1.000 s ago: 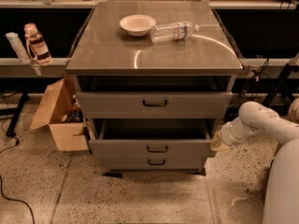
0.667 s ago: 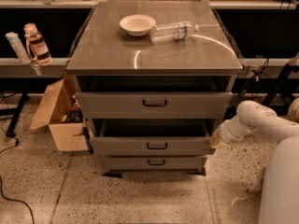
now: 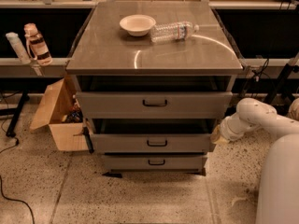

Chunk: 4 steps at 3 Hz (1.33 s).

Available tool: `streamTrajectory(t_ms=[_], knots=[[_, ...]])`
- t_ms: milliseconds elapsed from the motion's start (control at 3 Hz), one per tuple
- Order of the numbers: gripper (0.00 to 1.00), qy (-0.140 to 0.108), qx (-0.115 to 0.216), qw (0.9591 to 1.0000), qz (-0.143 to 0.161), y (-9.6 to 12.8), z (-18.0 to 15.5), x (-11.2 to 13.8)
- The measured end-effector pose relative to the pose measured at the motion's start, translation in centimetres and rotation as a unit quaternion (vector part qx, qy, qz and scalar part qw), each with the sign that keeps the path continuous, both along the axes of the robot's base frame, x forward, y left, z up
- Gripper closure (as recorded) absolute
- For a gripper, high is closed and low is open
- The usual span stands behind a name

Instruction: Close middle drawer

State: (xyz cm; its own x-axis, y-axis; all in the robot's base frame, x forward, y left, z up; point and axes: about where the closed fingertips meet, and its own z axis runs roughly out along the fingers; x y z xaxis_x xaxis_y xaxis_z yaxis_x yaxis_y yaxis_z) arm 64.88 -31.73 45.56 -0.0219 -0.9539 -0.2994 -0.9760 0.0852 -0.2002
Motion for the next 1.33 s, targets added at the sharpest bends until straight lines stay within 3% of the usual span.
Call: streamTrajectory(t_ms=[1000, 1333], knots=[[0.11, 0.000, 0.000, 1.0000, 0.000, 0.01, -0.01, 0.00], [0.00, 0.000, 0.000, 1.0000, 0.000, 0.01, -0.02, -0.01]])
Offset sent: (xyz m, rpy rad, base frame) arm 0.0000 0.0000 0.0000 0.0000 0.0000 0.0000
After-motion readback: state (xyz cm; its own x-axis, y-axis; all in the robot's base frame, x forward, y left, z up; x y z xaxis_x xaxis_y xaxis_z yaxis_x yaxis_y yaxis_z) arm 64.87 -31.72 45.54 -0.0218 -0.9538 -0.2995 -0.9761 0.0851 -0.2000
